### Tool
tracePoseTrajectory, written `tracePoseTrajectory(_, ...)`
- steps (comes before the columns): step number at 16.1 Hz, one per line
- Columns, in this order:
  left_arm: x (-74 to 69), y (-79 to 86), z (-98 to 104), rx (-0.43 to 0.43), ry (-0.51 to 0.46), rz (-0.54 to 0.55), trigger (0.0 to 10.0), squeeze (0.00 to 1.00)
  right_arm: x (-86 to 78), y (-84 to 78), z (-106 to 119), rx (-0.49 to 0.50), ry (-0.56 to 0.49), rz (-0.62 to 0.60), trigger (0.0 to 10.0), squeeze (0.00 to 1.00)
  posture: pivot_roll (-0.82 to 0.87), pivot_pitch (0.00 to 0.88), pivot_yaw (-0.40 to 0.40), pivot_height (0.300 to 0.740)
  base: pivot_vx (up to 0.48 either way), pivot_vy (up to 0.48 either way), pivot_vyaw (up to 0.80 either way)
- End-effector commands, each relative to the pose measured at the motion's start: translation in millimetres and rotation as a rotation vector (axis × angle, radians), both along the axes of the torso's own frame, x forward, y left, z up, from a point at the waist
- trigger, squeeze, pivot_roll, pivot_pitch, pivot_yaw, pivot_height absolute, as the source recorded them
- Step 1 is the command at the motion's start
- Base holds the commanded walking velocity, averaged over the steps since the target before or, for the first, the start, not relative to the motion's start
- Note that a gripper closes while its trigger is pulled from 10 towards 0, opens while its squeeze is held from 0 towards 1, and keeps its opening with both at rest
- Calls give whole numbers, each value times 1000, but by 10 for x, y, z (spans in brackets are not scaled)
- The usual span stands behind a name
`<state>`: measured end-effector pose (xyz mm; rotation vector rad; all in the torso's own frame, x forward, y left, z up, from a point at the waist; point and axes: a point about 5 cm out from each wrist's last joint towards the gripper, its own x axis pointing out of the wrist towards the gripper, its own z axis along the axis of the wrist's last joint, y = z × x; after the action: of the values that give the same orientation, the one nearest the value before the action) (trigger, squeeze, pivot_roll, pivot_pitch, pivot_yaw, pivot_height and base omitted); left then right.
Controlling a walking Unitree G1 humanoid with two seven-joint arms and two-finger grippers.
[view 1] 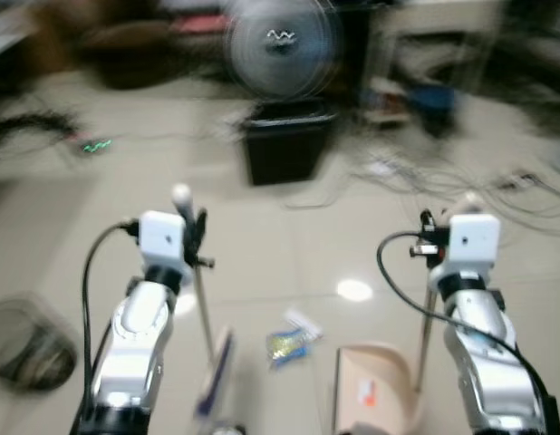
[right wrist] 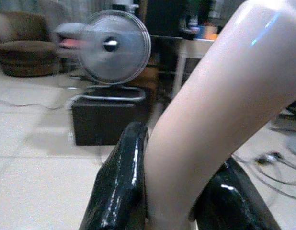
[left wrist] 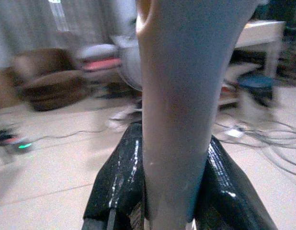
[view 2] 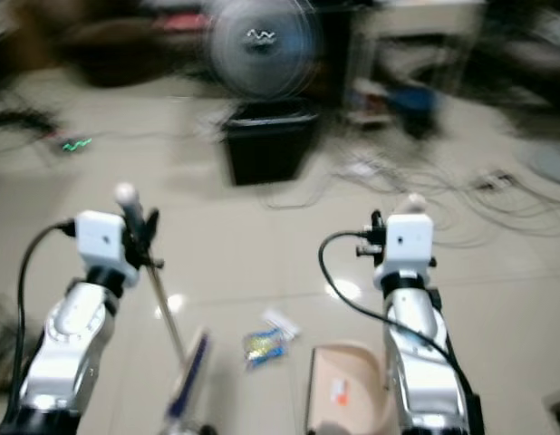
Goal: Sweep floor
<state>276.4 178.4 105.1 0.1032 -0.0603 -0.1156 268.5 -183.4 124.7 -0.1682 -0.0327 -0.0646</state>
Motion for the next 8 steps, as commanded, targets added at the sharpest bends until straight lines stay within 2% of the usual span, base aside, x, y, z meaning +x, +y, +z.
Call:
tracePoseTrajectory(1, 52, 20, 106, 31, -42, 5, 10000, 0, 15, 37, 79, 10, -45, 11, 10000, 0, -23, 56, 72, 740, 0, 0, 0)
tracePoseTrajectory(8, 58, 0, 118, 34, -45, -8, 10000, 0, 16, 33, 77, 9, -54, 13, 10000, 0, -22, 56, 73, 740, 0, 0, 0)
